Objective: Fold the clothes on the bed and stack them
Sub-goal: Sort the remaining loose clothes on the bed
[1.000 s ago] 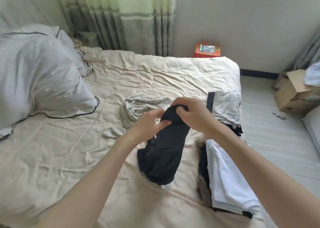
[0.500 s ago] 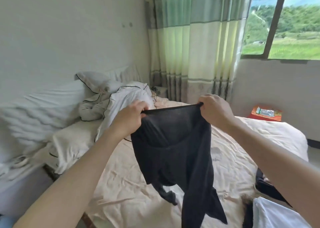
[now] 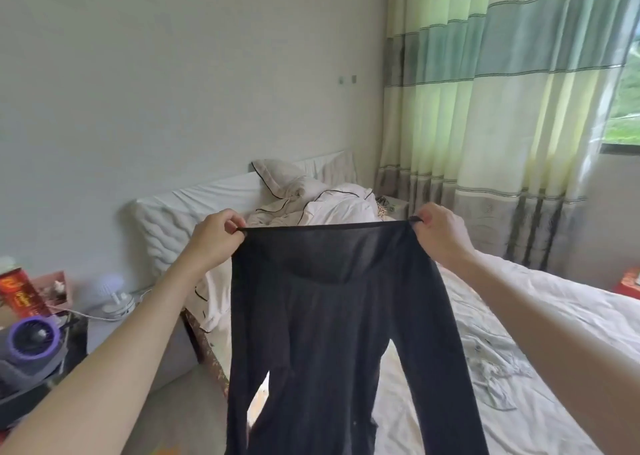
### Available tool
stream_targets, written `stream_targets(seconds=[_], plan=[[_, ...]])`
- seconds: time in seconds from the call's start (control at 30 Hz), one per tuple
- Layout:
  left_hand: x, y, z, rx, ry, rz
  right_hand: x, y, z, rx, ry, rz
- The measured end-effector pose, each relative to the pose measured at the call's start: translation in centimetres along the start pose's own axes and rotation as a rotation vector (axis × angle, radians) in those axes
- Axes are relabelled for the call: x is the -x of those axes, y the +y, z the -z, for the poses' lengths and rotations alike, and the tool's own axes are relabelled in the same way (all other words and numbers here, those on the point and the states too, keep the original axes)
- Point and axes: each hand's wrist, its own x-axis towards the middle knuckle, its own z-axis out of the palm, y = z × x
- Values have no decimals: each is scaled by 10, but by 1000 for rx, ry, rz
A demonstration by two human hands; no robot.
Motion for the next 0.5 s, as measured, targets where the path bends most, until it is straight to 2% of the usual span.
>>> stream_targets(seconds=[0.07, 0.17, 0.23, 0.3, 0.37, 0.5], plan=[[-1, -8, 7, 126, 9, 61, -1, -17, -12, -84, -38, 21], [0, -19, 20, 407, -59, 181, -7, -28, -15, -612, -288, -202], [2, -30, 30, 411, -35, 170, -8, -30, -18, -775, -450, -262], [5, -36, 40, 383, 5, 151, -7, -33, -29, -854, -522, -276], [5, -39, 47, 396, 34, 136, -5, -39, -42, -856, -577, -264], [5, -48, 62, 367, 26, 135, -8, -43, -47, -512, -660, -87]])
